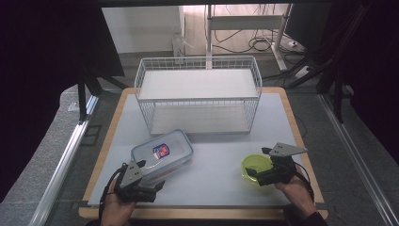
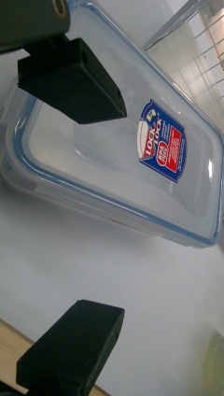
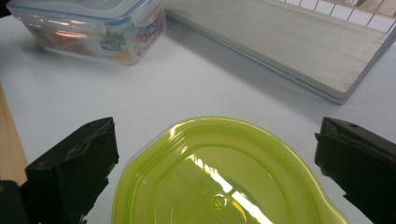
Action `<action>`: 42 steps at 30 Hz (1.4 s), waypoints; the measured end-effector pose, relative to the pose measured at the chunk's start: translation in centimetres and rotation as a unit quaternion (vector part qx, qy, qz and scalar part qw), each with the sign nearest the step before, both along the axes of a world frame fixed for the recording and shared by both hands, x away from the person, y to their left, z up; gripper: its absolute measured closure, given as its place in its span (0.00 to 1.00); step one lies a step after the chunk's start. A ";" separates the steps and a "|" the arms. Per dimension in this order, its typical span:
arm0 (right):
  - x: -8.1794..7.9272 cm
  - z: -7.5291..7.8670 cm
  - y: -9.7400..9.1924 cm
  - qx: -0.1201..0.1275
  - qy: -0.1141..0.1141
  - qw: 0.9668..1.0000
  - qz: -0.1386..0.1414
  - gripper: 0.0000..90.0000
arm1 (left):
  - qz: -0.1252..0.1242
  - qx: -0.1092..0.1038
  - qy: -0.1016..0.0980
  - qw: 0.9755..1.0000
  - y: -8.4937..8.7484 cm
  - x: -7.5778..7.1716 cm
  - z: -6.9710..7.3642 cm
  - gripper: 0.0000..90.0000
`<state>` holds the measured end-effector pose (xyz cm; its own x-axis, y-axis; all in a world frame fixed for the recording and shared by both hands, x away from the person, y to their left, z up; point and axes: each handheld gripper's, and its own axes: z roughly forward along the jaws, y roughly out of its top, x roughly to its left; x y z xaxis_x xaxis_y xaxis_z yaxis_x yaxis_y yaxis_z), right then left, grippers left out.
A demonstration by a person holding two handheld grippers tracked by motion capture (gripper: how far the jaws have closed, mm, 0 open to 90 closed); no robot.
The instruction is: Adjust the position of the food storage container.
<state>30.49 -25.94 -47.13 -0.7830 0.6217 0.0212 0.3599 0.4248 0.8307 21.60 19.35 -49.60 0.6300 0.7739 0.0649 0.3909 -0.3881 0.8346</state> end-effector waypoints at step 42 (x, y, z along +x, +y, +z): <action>-1.4 -0.2 5.6 -0.097 0.031 0.993 0.052 1.00 | -0.013 0.006 -0.010 1.000 -0.1 0.0 -0.6 0.05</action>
